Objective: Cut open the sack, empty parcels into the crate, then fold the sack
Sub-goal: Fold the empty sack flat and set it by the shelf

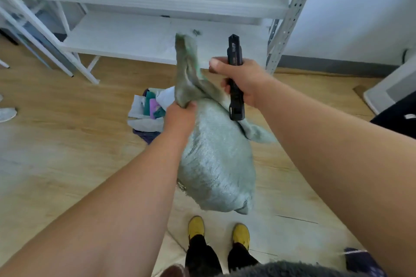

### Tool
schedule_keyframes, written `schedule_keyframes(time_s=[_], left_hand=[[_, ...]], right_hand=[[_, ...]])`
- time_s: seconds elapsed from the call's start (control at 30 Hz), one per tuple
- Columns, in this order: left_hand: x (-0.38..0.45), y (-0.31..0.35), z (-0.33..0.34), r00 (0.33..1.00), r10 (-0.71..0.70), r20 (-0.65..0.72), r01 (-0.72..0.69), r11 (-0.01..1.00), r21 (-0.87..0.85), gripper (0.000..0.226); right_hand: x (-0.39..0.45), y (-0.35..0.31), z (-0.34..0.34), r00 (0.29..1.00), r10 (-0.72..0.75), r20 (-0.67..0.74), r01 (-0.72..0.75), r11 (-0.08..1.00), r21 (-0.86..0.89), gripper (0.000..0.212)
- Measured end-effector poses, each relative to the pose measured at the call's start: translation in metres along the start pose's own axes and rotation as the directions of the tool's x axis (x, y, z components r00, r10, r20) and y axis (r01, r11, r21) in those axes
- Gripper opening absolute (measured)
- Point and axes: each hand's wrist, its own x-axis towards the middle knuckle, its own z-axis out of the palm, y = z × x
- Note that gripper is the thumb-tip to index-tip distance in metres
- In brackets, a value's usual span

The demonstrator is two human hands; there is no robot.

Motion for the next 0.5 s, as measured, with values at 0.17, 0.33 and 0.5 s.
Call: schedule_keyframes(time_s=[0.17,0.33,0.5], left_hand=[[0.02,0.014,0.0,0.946,-0.289,0.143,0.323,0.833,-0.449,0.029],[0.012,0.037,0.004,0.922,-0.256,0.291,0.37,0.804,-0.465,0.023],[0.032,0.048,0.011,0.996,-0.09,-0.02,0.092,0.965,0.247,0.071]], right_hand=[[-0.013,0.054,-0.059,0.986,0.074,-0.151,-0.142,0.846,-0.514,0.081],[-0.026,0.092,-0.068,0.965,0.124,-0.23,-0.252,0.674,-0.695,0.051],[-0.02,0.072,-0.092,0.781,0.191,-0.594,-0.329,0.935,-0.132,0.013]])
